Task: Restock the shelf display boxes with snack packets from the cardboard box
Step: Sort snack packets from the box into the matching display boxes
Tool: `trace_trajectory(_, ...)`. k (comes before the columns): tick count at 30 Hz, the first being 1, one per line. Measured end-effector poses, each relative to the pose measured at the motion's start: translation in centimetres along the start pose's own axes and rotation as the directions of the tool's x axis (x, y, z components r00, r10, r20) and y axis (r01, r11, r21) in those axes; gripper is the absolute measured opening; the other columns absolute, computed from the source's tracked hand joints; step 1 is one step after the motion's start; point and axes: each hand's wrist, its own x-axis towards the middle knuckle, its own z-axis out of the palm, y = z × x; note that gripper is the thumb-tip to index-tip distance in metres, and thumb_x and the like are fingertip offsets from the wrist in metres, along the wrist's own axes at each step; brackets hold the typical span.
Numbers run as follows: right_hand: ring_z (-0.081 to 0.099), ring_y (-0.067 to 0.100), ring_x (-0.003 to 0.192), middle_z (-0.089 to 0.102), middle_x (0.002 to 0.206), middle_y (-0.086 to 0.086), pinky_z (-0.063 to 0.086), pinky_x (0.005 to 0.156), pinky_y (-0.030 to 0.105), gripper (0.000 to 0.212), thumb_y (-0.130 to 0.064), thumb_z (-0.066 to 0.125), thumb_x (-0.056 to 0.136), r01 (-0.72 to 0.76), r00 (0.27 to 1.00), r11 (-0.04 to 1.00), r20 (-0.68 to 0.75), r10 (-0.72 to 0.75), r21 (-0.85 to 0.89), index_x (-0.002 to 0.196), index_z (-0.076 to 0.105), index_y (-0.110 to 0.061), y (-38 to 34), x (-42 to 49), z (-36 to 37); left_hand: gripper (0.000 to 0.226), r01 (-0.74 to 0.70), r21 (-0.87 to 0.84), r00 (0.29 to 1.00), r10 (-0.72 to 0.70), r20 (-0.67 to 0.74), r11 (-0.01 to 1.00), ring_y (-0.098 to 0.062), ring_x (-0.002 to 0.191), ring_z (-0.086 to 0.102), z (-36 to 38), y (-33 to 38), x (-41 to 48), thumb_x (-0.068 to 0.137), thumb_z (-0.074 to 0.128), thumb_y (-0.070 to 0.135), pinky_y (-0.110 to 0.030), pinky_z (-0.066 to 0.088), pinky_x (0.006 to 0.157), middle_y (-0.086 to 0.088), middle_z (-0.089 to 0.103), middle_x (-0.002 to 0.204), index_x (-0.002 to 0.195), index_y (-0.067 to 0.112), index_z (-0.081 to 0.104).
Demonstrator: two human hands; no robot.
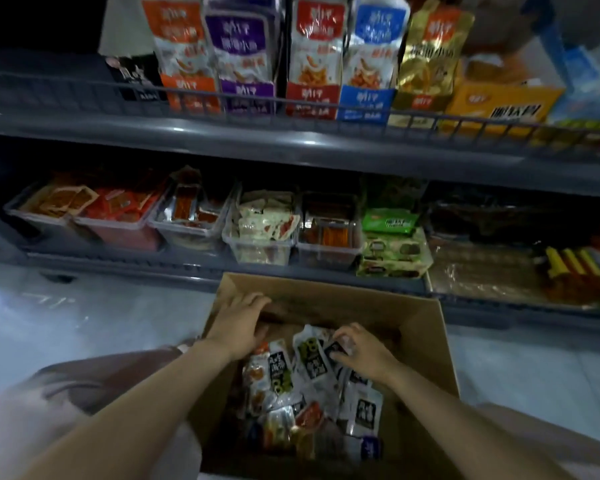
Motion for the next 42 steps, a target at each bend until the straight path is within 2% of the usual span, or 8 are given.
trace_trajectory(4, 0.051, 0.017, 0.113, 0.044, 0.127, -0.002, 0.046, 0.093, 0.032, 0.057, -0.044, 0.069, 0.083, -0.144, 0.972, 0.989, 0.19, 0.136, 0.027, 0.13, 0.049, -0.019, 3.3, 2.0, 6.1, 0.07, 0.0, 0.057, 0.984, 0.01, -0.178, 0.998, -0.023, 0.145, 0.013, 0.5, -1.6, -0.2, 0.09, 0.056, 0.041, -0.036, -0.001, 0.118, -0.001, 0.02, 0.157, 0.15, 0.021, 0.025)
trace_trajectory(13, 0.021, 0.028, 0.144, 0.022, 0.157, 0.003, 0.02, 0.117, 0.042, 0.097, -0.039, 0.079, 0.074, -0.311, 0.905, 0.95, 0.298, 0.304, -0.027, 0.151, 0.023, -0.021, 5.1, 3.6, 15.0, 0.094, 0.159, 0.069, 0.984, -0.152, -0.092, 0.985, -0.024, 0.147, 0.005, 3.8, -6.8, -2.2, 0.08, 0.012, 0.078, -0.041, 0.006, 0.118, 0.0, 0.003, 0.161, 0.153, 0.02, 0.008)
trace_trajectory(17, 0.058, 0.017, 0.094, 0.056, 0.111, 0.005, 0.05, 0.067, 0.019, 0.03, -0.023, 0.053, 0.095, -0.528, 0.833, 0.821, 0.32, 0.451, 0.218, 0.124, 0.052, -0.015, 5.2, 3.5, 17.6, 0.09, 0.135, 0.064, 0.988, -0.129, -0.086, 0.989, -0.022, 0.146, 0.008, 4.7, -7.4, -3.1, 0.084, 0.012, 0.076, -0.041, 0.011, 0.118, 0.001, 0.005, 0.16, 0.153, 0.02, 0.01)
trace_trajectory(23, 0.056, 0.031, 0.077, 0.058, 0.081, 0.016, 0.048, 0.065, 0.034, 0.013, -0.009, 0.061, 0.087, -0.702, 0.687, 0.313, 0.495, 0.532, 0.64, 0.08, 0.063, 0.001, 5.1, 3.7, 19.9, 0.084, 0.138, 0.03, 0.987, -0.135, -0.09, 0.99, -0.022, 0.145, 0.012, 4.4, -7.0, -3.0, 0.086, 0.023, 0.069, -0.044, 0.018, 0.118, -0.001, 0.01, 0.16, 0.152, 0.019, 0.014)
trace_trajectory(30, 0.057, 0.016, 0.101, 0.049, 0.085, -0.015, 0.042, 0.087, 0.025, 0.034, -0.035, 0.068, 0.082, -0.355, 0.914, 0.914, 0.276, 0.296, 0.196, 0.115, 0.065, -0.025, 4.1, 4.9, 20.5, 0.083, 0.12, -0.011, 0.987, -0.121, -0.105, 0.993, -0.018, 0.146, 0.009, 4.4, -7.0, -3.1, 0.085, 0.023, 0.069, -0.039, 0.011, 0.117, 0.002, 0.007, 0.16, 0.152, 0.022, 0.012)
trace_trajectory(33, 0.06, 0.017, 0.111, 0.063, 0.097, -0.005, 0.045, 0.092, 0.024, 0.023, -0.027, 0.065, 0.087, -0.314, 0.931, 0.922, 0.266, 0.251, 0.229, 0.11, 0.069, -0.023, 3.7, 4.7, 19.5, 0.084, 0.111, -0.016, 0.988, -0.112, -0.105, 0.994, -0.018, 0.145, 0.009, 4.5, -7.2, -3.2, 0.085, 0.022, 0.07, -0.038, 0.01, 0.117, 0.003, 0.005, 0.16, 0.152, 0.023, 0.01)
trace_trajectory(38, 0.06, 0.005, 0.083, 0.064, 0.098, -0.005, 0.051, 0.076, 0.017, 0.014, -0.014, 0.069, 0.086, -0.323, 0.943, 0.806, 0.244, 0.227, 0.496, 0.099, 0.068, -0.02, 3.5, 5.4, 12.3, 0.09, 0.121, 0.043, 0.99, -0.118, -0.072, 0.992, -0.021, 0.147, 0.004, 4.6, -7.6, -3.0, 0.081, 0.01, 0.078, -0.039, 0.004, 0.118, 0.001, 0.0, 0.161, 0.152, 0.022, 0.003)
trace_trajectory(42, 0.059, 0.018, 0.106, 0.063, 0.119, 0.008, 0.045, 0.087, 0.024, 0.043, -0.015, 0.073, 0.083, -0.239, 0.96, 0.725, 0.045, 0.277, 0.646, 0.121, 0.061, 0.0, 2.1, 4.9, 4.6, 0.103, 0.146, 0.066, 0.988, -0.143, -0.051, 0.987, -0.024, 0.147, -0.009, 3.4, -6.0, -2.4, 0.072, -0.006, 0.085, -0.041, -0.01, 0.117, -0.004, -0.005, 0.16, 0.152, 0.022, 0.004)
